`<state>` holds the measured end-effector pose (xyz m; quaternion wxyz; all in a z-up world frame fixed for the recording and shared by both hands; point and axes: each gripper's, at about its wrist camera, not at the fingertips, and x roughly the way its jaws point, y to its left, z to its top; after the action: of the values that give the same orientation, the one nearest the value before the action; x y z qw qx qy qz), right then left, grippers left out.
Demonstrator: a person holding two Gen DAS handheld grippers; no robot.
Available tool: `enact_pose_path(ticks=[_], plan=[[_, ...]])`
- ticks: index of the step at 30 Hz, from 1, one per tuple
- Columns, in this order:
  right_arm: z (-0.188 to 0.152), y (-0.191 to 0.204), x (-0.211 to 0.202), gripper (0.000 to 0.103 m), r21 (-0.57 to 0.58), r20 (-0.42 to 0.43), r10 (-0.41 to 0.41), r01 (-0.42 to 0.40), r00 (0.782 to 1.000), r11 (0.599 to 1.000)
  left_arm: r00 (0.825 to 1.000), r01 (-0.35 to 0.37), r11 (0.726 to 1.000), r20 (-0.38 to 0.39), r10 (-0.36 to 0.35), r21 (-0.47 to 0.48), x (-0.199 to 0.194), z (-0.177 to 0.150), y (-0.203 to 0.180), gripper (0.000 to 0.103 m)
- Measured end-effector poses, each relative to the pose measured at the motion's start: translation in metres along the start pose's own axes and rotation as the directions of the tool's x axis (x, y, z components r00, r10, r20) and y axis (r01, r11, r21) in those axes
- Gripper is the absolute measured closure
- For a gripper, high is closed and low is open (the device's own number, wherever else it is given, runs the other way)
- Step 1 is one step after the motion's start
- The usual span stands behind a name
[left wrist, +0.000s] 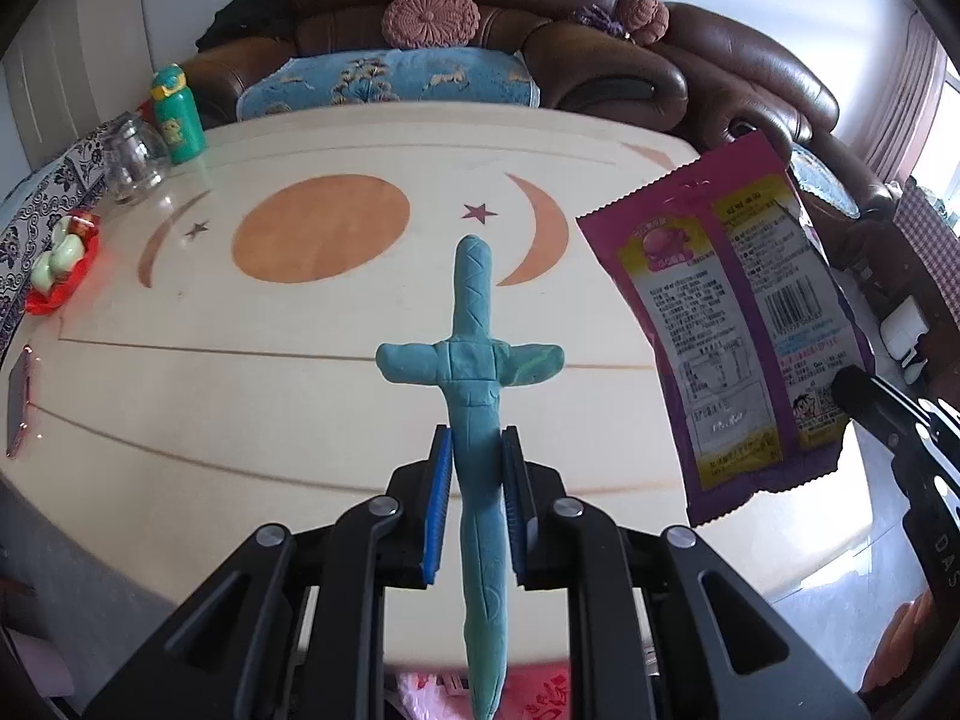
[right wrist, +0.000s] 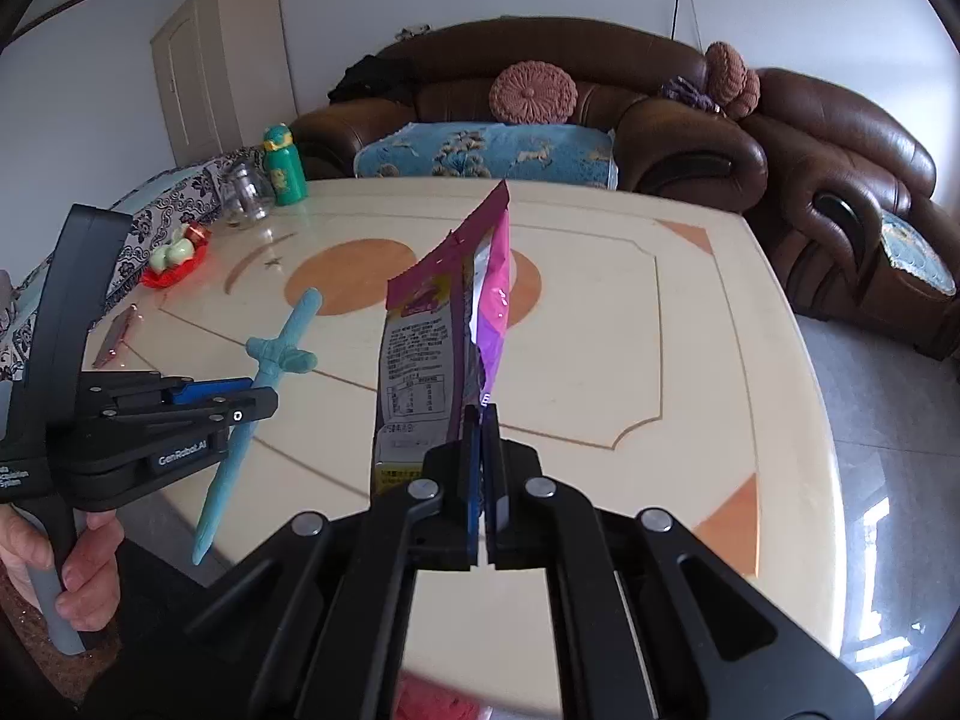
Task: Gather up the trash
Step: 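Lift the sword and snack bag and carry them over the pink wastebasket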
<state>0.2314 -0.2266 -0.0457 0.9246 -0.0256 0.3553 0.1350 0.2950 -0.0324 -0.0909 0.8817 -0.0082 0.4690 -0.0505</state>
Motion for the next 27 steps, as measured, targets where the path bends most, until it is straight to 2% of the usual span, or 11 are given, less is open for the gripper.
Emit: enact_pose_path(ticks=[8, 16, 20, 27], plan=[[-0.024, 0.035, -0.056, 0.100, -0.037, 0.012, -0.036, 0.036, 0.999, 0.999, 0.999, 0.023, 0.999, 0.044, -0.024, 0.035, -0.062, -0.043, -0.002, 0.086], [-0.056, 0.063, -0.102, 0.100, -0.041, 0.023, -0.057, 0.057, 0.998, 0.998, 0.997, 0.033, 0.997, 0.065, -0.037, 0.064, -0.105, -0.089, 0.000, 0.086], [-0.069, 0.073, -0.123, 0.100, -0.046, 0.028, -0.071, 0.072, 0.997, 0.996, 0.997, 0.036, 0.997, 0.067, -0.041, 0.073, -0.120, -0.109, 0.000, 0.086], [-0.093, 0.086, -0.136, 0.100, -0.055, 0.003, -0.084, 0.084, 0.996, 0.995, 0.997, 0.048, 0.993, 0.048, -0.053, 0.104, -0.128, -0.141, -0.009, 0.086]])
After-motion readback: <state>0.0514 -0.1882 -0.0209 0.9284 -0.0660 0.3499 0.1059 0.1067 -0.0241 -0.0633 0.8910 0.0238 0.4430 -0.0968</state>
